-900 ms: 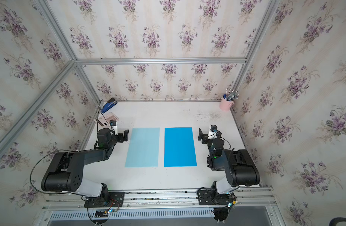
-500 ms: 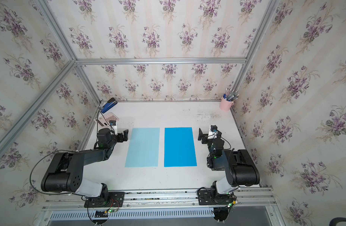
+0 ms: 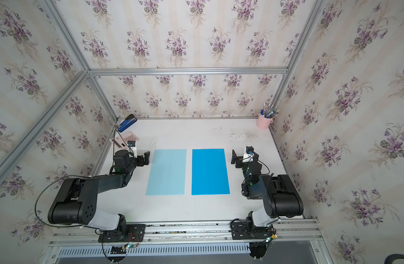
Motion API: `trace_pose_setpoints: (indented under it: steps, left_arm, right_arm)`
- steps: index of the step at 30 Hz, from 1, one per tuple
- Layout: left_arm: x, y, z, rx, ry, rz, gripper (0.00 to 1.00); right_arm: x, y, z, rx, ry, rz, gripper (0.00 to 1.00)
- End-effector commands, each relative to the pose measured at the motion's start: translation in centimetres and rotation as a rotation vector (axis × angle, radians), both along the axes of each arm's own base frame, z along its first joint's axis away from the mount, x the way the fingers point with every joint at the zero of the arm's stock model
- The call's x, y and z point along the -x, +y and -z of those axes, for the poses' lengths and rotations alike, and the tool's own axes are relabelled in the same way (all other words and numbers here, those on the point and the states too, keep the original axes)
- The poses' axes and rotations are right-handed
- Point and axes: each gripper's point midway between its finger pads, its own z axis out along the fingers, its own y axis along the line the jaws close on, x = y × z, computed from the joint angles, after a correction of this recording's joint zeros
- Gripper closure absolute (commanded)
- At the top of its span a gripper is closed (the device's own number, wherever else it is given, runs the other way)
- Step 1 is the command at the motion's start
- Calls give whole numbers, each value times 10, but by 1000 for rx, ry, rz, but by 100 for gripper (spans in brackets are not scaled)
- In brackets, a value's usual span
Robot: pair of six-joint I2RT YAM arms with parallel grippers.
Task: Fold the rectangular paper in half along the long edge
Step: Pick up the paper from the center of the board.
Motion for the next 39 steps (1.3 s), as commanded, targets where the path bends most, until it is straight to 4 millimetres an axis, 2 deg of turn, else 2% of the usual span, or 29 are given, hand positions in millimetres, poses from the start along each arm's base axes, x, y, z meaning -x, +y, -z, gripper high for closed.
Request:
trace_pose_setpoints:
  steps: [1,4,6,7,10,12,15,17,21,24,26,29,31,32,36,38,39]
  left_arm:
    - [-3,9,-9,-17,-17,-64,0]
    - [7,8,-33,-65,-45,-104,0]
    - [21,20,-47,-51,20,-257,0]
    - [26,25,-55,-41,39,-316,0]
    - [44,21,-82,-28,58,-421,0]
    - [58,12,-101,22,78,-430,0]
    - [65,-17,-122,99,64,-301,0]
    - [73,-20,-128,172,46,-295,0]
    - [89,-11,-138,261,5,-368,0]
    - [85,-25,-148,288,2,-287,0]
    - [87,-22,-150,325,21,-333,0]
    - [97,-5,-143,364,43,-469,0]
    - [93,-18,-145,330,52,-370,0]
    - [91,-23,-144,310,59,-329,0]
    - [87,-44,-133,257,101,-207,0]
    - [85,-53,-125,259,123,-170,0]
    - [85,-55,-121,252,138,-156,0]
  right_arm:
    - [1,-6,-4,-2,-16,51,0]
    - [10,0,-18,54,-60,78,0]
    - [12,10,-29,114,-49,96,0]
    - [11,16,-40,135,-50,112,0]
    - [4,27,-79,100,-15,249,0]
    - [2,43,-100,101,49,272,0]
    - [6,68,-122,40,147,204,0]
    - [15,63,-130,-85,196,247,0]
    - [37,47,-129,-216,306,351,0]
    - [40,58,-134,-252,332,276,0]
    - [43,57,-139,-292,318,279,0]
    - [44,63,-145,-306,266,215,0]
    - [41,73,-148,-273,261,157,0]
    - [38,79,-147,-244,278,150,0]
    - [47,152,-144,20,275,98,0]
    - [50,182,-133,74,297,43,0]
    - [50,195,-122,66,334,8,0]
